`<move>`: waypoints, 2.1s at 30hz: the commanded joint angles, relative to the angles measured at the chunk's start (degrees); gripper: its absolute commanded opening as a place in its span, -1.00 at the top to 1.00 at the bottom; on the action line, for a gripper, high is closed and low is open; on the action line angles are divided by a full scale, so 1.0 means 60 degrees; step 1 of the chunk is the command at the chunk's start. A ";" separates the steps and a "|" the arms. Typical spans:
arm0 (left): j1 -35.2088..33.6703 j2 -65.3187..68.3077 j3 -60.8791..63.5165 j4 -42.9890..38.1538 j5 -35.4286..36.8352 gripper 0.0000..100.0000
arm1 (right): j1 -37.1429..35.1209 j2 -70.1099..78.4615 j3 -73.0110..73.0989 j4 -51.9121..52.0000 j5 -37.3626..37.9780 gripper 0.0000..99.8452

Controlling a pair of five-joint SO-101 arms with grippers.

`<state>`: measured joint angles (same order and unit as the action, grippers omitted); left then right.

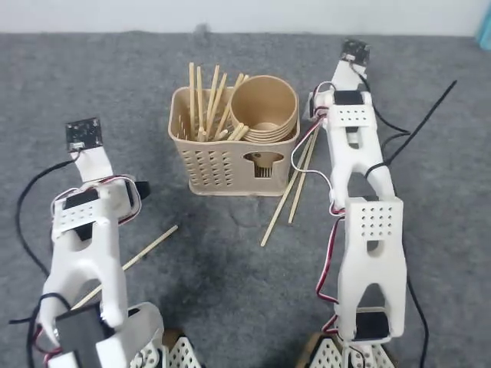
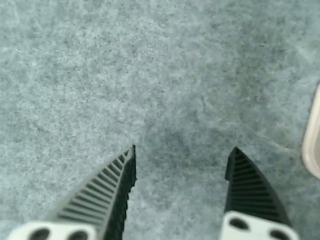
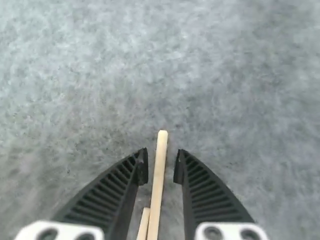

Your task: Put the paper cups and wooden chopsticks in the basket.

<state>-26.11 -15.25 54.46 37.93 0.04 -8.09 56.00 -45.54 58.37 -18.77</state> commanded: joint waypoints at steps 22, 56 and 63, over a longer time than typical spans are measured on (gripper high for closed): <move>0.0029 -0.0117 -0.0168 0.0044 -0.0117 0.44 | 0.0125 0.1209 -0.0747 -0.0725 0.1773 0.78; 0.0029 -0.0117 -0.0198 0.0044 -0.0117 0.44 | 0.0491 -0.1531 -0.0908 0.6557 0.2168 0.99; 0.0044 -0.0117 -0.0198 0.0044 -0.0117 0.44 | 0.0623 -0.2527 -0.0234 0.7392 0.2051 0.98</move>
<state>-26.11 -15.25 54.46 37.93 0.04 -4.84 47.03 -49.32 100.31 -6.02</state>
